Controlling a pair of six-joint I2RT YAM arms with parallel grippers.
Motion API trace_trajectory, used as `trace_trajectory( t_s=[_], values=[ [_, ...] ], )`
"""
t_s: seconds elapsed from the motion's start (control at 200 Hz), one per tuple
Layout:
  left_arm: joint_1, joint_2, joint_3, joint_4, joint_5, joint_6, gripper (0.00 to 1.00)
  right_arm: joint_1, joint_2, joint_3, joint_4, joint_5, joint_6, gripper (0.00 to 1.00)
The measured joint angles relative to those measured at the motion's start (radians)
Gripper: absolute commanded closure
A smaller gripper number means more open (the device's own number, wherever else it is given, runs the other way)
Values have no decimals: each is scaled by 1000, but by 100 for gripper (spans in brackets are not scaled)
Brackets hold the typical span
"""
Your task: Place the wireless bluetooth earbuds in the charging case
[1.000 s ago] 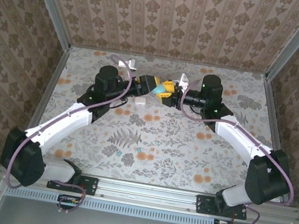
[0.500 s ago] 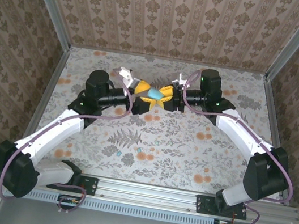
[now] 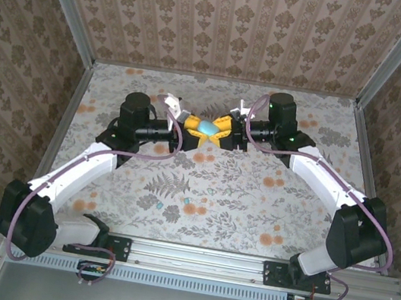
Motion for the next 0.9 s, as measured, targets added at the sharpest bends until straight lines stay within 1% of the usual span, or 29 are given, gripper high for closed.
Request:
trace_trajectory(
  t_s=[0.44, 0.565, 0.775, 0.85, 0.9],
  values=[
    [0, 14, 0, 15, 10, -3, 53, 0, 0, 0, -2, -4, -4, 67],
    [-1, 19, 1, 15, 14, -6, 50, 0, 0, 0, -4, -4, -6, 67],
    [-2, 35, 12, 12, 23, -9, 50, -1, 0, 0, -4, -4, -8, 67],
    [-2, 35, 17, 13, 24, -9, 47, -1, 0, 0, -4, -4, -12, 67],
    [-2, 35, 18, 13, 24, -10, 47, -1, 0, 0, -5, -4, -20, 67]
  ],
)
